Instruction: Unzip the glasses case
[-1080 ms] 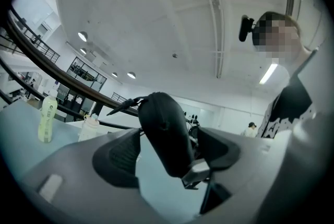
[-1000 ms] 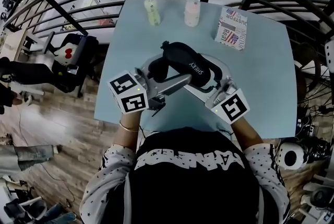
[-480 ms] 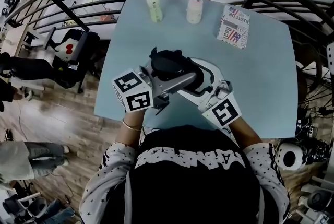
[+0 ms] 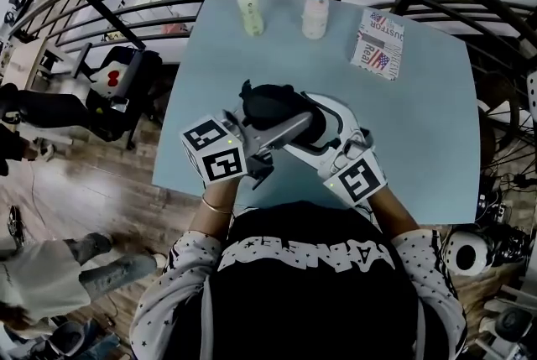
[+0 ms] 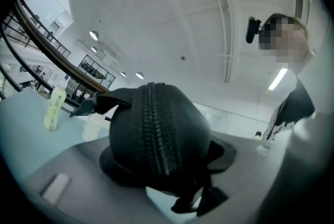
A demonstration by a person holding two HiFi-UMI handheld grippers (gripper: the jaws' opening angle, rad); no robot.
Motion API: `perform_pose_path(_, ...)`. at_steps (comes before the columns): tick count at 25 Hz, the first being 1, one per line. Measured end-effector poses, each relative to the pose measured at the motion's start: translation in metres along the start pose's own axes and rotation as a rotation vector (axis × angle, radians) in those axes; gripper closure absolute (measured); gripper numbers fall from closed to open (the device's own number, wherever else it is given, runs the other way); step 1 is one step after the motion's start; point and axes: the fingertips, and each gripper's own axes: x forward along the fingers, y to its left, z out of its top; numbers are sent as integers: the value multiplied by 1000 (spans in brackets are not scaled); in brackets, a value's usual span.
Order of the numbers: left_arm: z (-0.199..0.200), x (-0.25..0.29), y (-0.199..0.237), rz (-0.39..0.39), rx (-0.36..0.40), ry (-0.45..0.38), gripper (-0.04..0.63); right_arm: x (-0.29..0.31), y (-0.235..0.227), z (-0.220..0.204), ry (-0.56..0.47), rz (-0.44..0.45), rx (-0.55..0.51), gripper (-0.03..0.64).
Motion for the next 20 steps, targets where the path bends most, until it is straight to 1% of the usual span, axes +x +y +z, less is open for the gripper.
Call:
perform_pose_path(4, 13, -12, 8, 42, -8, -56, 595, -7, -2, -1, -15, -2, 64, 244)
perform_pose_path(7, 25, -24, 16, 77, 7, -84, 595, -15, -2, -6, -19, -15, 129, 247)
perform_pose_path(8, 28, -28, 18, 89, 15, -88, 595, -18, -3, -7, -28, -26, 160, 259)
perform_pose_path(10, 33, -35, 20, 108, 26, -100, 595, -24, -5, -7, -49, -51, 215, 297)
perform_pose_path(12, 38, -40, 20, 117, 24, -116, 595, -27, -6, -10, -56, -63, 246, 372)
perform_pose_path(14, 40, -43, 20, 117, 17, -130, 595, -28, -4, -17, -42, -68, 272, 434)
perform_pose_path(16, 41, -45, 19, 116, 11, -140, 595, -26, -1, -23, -26, -73, 300, 480)
perform_pose_path(20, 42, -45, 17, 115, 3, -150, 595, -20, 1, -31, -21, -85, 353, 526)
